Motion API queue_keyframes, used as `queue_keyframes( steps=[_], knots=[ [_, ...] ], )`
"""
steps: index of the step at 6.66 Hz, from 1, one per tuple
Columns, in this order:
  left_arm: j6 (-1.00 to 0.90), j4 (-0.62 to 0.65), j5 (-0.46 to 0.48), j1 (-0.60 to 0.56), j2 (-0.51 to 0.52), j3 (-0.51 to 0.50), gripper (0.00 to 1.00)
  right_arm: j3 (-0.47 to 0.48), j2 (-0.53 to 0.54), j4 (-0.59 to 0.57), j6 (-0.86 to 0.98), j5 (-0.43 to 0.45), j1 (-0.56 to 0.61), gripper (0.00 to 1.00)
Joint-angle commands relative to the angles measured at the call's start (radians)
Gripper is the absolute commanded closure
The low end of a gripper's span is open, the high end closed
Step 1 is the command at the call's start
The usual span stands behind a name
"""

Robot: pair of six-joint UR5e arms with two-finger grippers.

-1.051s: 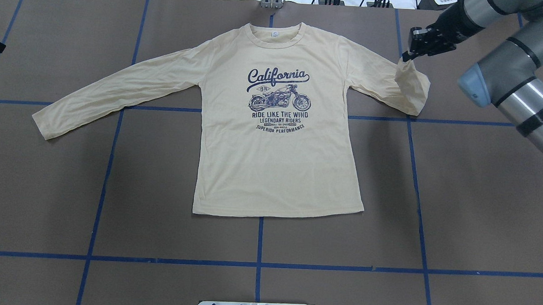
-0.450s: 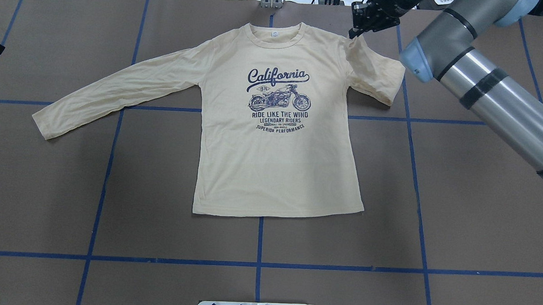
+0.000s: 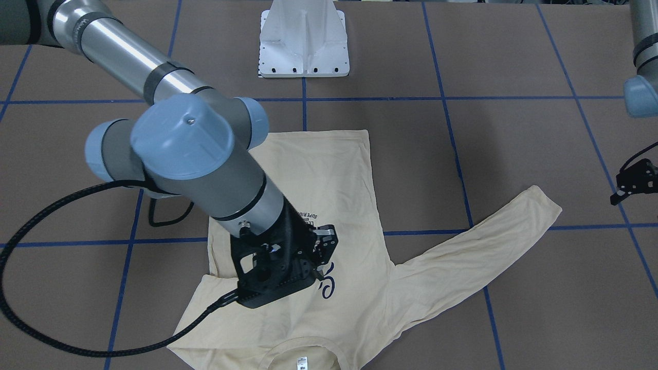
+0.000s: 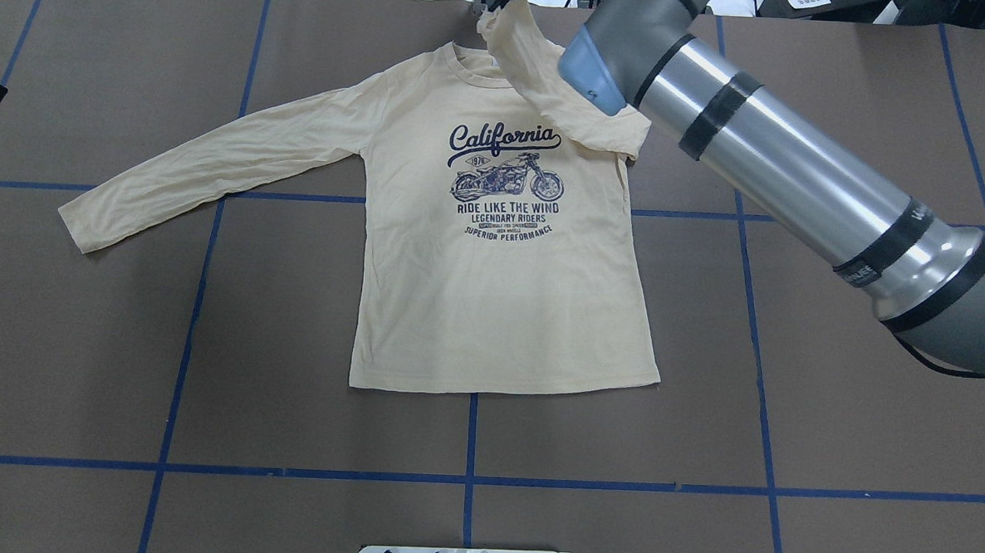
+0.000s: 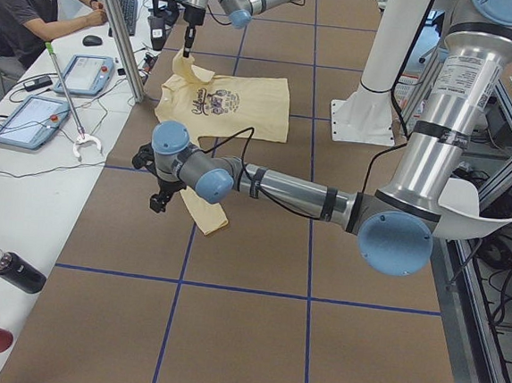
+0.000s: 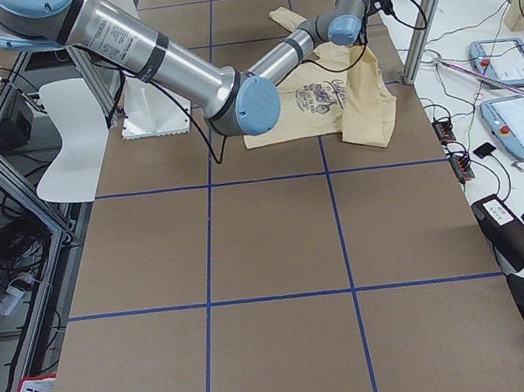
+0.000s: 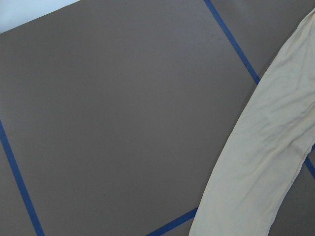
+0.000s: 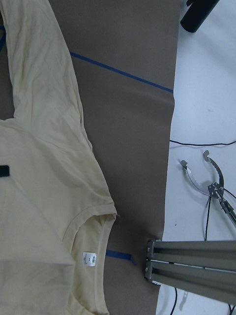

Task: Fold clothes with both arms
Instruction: 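Lift the sleeve with the right gripper and carry it across the chest, then lay the sleeve down near the collar and open the right gripper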

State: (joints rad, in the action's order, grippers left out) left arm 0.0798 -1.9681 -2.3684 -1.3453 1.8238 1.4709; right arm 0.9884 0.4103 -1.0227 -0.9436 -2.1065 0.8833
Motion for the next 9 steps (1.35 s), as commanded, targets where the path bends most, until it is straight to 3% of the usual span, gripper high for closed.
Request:
queue_keyframes(
  steps=[1, 7, 8, 9],
  knots=[
    [0.012, -0.002, 0.000, 0.000, 0.009, -0.018, 0.01, -0.054, -0.050, 0.001, -0.001, 0.110, -0.071, 1.00],
    [0.035, -0.003, 0.000, 0.003, 0.051, -0.069, 0.01, -0.134, -0.045, 0.003, -0.003, 0.281, -0.170, 1.00],
    [0.035, -0.003, 0.000, 0.003, 0.057, -0.072, 0.01, -0.134, -0.048, 0.007, -0.017, 0.290, -0.171, 0.02],
    [0.035, -0.003, 0.000, 0.003, 0.057, -0.072, 0.01, -0.134, -0.060, 0.007, -0.105, 0.298, -0.173, 0.00]
  ],
)
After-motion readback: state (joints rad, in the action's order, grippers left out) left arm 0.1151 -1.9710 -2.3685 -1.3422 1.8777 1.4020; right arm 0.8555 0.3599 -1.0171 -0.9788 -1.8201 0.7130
